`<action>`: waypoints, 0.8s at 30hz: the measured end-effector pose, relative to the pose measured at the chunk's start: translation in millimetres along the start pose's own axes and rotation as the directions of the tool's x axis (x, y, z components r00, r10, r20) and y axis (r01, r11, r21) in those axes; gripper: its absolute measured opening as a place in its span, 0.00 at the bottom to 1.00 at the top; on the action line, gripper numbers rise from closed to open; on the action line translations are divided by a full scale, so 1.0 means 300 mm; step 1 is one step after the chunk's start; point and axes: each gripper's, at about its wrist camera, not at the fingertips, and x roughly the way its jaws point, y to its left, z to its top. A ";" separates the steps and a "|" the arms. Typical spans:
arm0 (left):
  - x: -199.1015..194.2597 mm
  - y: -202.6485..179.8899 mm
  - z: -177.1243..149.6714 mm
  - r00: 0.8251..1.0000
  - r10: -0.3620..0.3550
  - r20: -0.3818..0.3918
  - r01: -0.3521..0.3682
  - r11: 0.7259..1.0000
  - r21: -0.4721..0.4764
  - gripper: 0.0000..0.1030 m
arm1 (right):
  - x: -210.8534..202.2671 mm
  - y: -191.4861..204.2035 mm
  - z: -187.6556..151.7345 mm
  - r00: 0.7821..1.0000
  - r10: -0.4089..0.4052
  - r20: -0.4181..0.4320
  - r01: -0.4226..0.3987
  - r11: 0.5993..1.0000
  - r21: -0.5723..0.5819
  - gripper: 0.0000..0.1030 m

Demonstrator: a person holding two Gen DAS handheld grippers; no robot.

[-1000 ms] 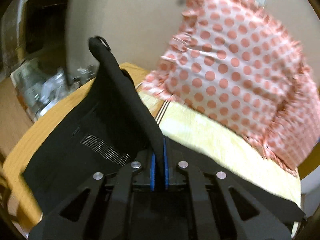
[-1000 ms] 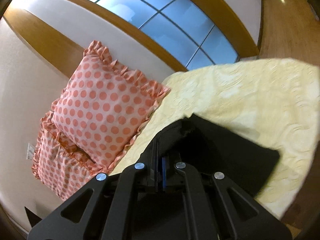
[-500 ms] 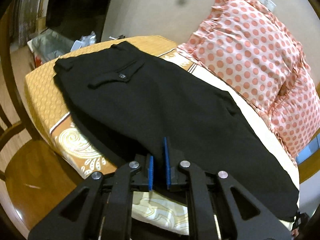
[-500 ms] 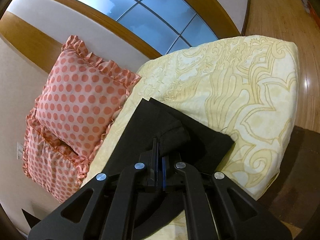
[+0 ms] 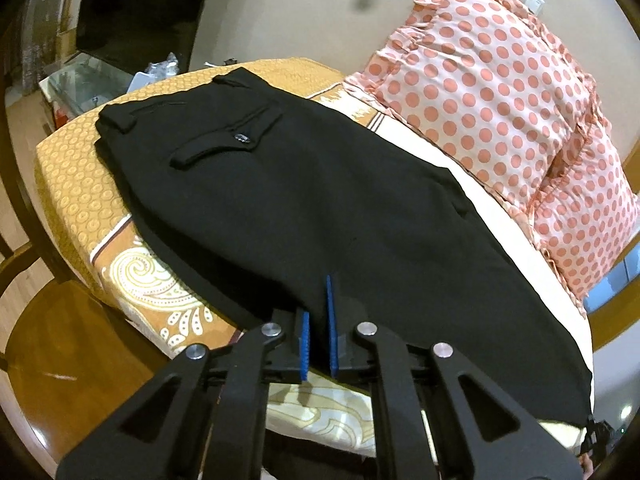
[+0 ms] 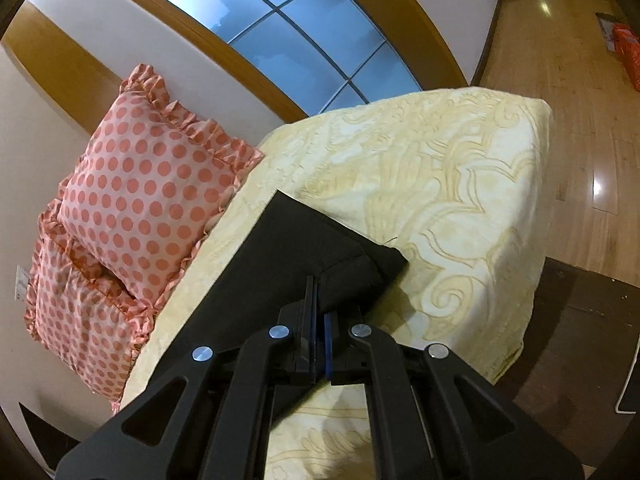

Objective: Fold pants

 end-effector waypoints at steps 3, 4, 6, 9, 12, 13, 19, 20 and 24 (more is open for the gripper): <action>0.006 0.001 -0.007 1.000 0.004 -0.001 -0.004 1.000 0.019 0.07 | 0.007 0.015 -0.003 1.000 -0.023 -0.003 0.023 0.999 -0.034 0.03; 0.003 0.000 -0.013 1.000 0.008 0.006 -0.008 1.000 0.027 0.09 | 0.000 0.022 -0.005 0.999 -0.035 0.001 0.035 0.998 -0.045 0.03; -0.014 0.004 -0.022 0.999 0.015 0.028 -0.017 0.999 0.040 0.17 | -0.027 0.021 -0.003 0.998 -0.062 0.029 0.063 0.997 -0.045 0.24; -0.072 0.001 -0.022 0.994 0.034 0.107 -0.041 0.997 0.062 0.29 | -0.066 0.006 0.015 0.991 -0.100 0.088 0.104 0.993 -0.048 0.49; -0.129 -0.034 -0.015 0.978 0.051 0.203 -0.074 0.992 0.105 0.47 | -0.069 -0.017 0.034 0.989 -0.109 0.104 0.114 0.993 -0.038 0.49; -0.142 -0.054 -0.012 0.972 0.043 0.232 -0.074 0.989 0.126 0.55 | -0.060 -0.021 0.035 0.989 -0.109 0.096 0.113 0.993 -0.040 0.49; -0.114 -0.193 -0.033 0.974 -0.056 0.219 -0.003 0.966 0.260 0.63 | -0.026 -0.004 -0.018 0.997 -0.053 0.053 0.057 0.996 -0.072 0.40; -0.104 -0.216 -0.041 0.975 -0.067 0.214 0.004 0.960 0.280 0.67 | -0.023 0.002 -0.032 0.998 -0.035 0.043 0.038 0.996 -0.077 0.37; -0.034 -0.273 -0.072 0.984 -0.097 0.152 0.042 0.943 0.330 0.70 | -0.015 0.003 -0.072 0.999 0.037 0.009 -0.036 0.998 -0.055 0.24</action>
